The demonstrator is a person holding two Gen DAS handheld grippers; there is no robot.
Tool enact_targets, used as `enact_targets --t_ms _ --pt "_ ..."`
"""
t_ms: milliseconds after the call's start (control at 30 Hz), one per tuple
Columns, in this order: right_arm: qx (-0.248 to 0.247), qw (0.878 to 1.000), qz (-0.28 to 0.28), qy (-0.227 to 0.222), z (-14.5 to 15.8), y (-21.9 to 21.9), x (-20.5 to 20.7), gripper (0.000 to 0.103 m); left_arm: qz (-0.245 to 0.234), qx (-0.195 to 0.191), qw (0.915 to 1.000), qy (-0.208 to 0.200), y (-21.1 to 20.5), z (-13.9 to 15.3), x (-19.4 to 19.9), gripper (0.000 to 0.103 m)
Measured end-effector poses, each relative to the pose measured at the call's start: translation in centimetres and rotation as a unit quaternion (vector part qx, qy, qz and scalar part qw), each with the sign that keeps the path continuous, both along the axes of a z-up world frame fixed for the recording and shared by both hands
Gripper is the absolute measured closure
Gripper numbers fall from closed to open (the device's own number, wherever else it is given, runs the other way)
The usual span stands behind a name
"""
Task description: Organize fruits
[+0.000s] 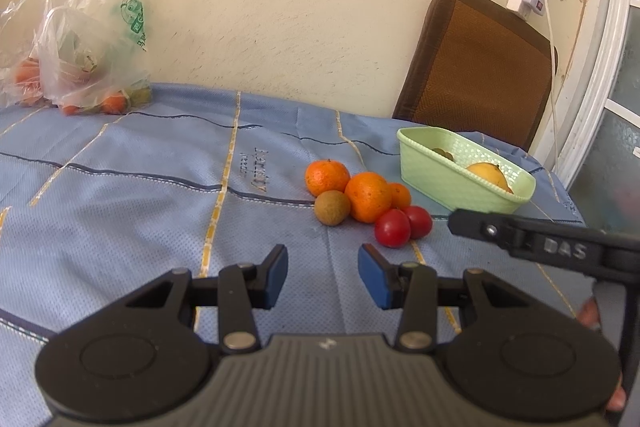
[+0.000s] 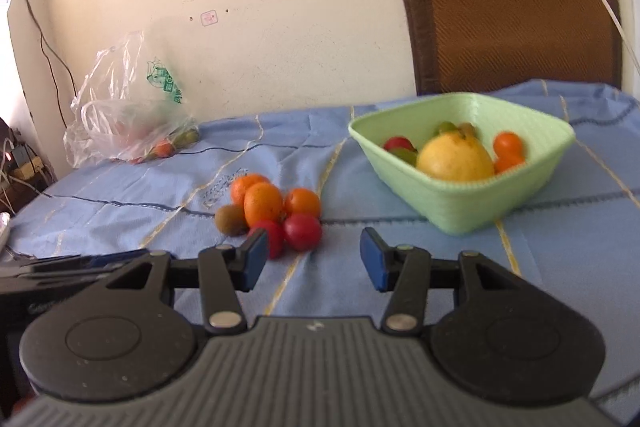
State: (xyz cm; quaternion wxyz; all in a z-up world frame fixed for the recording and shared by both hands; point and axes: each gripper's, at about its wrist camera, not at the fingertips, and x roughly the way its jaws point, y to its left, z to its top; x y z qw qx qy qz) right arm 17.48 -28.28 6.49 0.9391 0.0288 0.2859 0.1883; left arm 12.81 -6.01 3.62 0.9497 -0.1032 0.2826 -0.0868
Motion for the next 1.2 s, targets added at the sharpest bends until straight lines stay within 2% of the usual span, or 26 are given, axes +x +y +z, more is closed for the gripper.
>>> enact_targets --t_ms 67,267,333,400,433,500,600,767,867,933,1000,1133,1200 --pt "-0.026 1.0 0.014 0.011 -0.2 0.6 0.9 0.055 0.0 -0.001 1.0 0.001 0.0 0.0 0.0 0.063" --pt "-0.077 0.995 0.059 0.008 -0.7 2.1 1.6 0.056 -0.005 -0.013 0.9999 0.003 0.3 0.0 0.1 0.063" --pt "-0.09 0.994 0.067 0.004 -0.8 2.5 2.0 0.063 -0.008 -0.018 0.9998 -0.001 0.4 0.1 0.1 0.063" --pt "-0.097 0.992 0.075 0.004 -0.9 2.7 2.6 0.065 -0.013 -0.026 0.9996 -0.004 0.6 0.2 0.2 0.063" --pt "-0.093 0.992 0.082 0.01 -0.9 2.7 2.9 0.065 -0.019 -0.03 0.9994 -0.003 0.5 0.2 0.3 0.063" --pt "-0.077 0.992 0.098 0.028 -1.0 2.5 3.3 0.075 -0.033 -0.039 0.9987 0.003 0.3 0.2 0.9 0.061" --pt "-0.069 0.992 0.1 0.029 -0.9 2.2 2.8 0.075 -0.049 -0.034 0.9982 0.011 -0.8 0.3 2.2 0.056" --pt "-0.055 0.995 0.078 0.022 -0.6 0.2 1.0 0.076 -0.056 0.004 0.998 0.029 -3.3 0.3 5.0 0.057" --pt "-0.047 0.996 0.073 0.024 -0.6 -1.0 0.5 0.076 -0.054 0.001 0.9978 0.038 -3.9 0.0 6.1 0.058" --pt "-0.05 0.996 0.072 0.02 -0.8 -1.2 0.3 0.076 -0.056 0.007 0.9977 0.039 -4.5 -0.2 6.5 0.06" --pt "-0.05 0.996 0.07 0.019 -1.1 -1.2 0.4 0.076 -0.054 0.016 0.9975 0.043 -4.9 -0.3 6.9 0.075" --pt "-0.039 0.997 0.065 0.01 -0.8 -1.5 0.1 0.076 -0.06 0.014 0.9974 0.037 -4.9 -0.1 6.2 0.075" --pt "-0.03 0.998 0.059 -0.013 -0.2 -2.1 -0.5 0.076 -0.072 -0.005 0.997 0.027 -4.9 0.5 5.5 0.075"
